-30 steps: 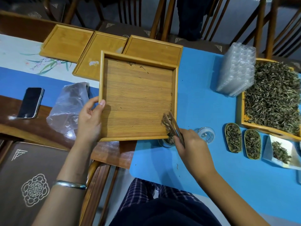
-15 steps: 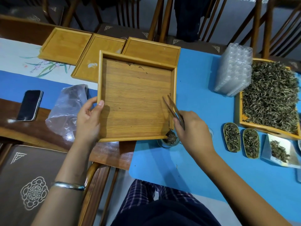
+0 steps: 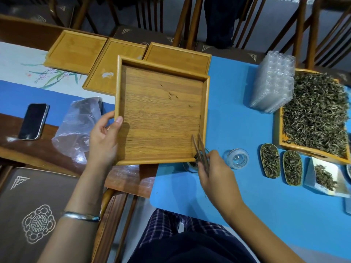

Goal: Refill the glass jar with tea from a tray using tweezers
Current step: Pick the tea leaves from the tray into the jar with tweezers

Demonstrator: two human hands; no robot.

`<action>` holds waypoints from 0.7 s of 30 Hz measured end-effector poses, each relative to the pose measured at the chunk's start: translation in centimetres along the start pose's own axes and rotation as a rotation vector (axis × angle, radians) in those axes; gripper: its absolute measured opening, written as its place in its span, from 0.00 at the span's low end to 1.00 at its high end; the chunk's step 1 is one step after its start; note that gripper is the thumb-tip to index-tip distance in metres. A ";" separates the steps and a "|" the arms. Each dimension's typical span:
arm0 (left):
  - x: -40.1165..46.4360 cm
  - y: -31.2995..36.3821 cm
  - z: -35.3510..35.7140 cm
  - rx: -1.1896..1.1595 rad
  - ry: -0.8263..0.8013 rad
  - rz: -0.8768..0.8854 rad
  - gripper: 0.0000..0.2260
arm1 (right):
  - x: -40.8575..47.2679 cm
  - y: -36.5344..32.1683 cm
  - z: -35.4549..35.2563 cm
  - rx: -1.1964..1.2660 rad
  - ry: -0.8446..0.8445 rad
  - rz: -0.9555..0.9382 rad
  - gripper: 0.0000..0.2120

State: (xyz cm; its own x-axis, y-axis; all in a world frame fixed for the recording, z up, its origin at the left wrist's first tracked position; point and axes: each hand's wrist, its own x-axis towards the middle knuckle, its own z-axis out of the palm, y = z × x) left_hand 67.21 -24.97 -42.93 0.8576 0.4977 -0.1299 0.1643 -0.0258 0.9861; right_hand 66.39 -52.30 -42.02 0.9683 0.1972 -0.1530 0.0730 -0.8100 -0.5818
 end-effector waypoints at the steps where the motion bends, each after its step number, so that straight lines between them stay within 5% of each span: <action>1: 0.0 0.0 0.0 -0.004 -0.001 -0.002 0.12 | -0.8 0.2 0.1 0.003 -0.021 0.015 0.08; 6: 0.2 0.0 0.0 -0.010 0.003 -0.008 0.06 | -0.9 0.4 -0.9 -0.010 0.053 -0.003 0.07; 12: 0.2 -0.1 0.0 0.018 0.022 0.002 0.11 | 4.1 -1.3 -2.2 0.031 0.195 -0.123 0.11; 21: 0.0 0.5 0.1 0.015 0.022 -0.007 0.10 | 5.6 -1.1 -1.2 -0.021 0.113 -0.037 0.10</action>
State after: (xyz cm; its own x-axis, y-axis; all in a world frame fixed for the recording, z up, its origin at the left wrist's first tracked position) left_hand 67.33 -25.09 -42.44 0.8456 0.5167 -0.1344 0.1775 -0.0347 0.9835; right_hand 71.97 -50.97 -41.28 0.9855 0.1650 -0.0402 0.1132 -0.8150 -0.5683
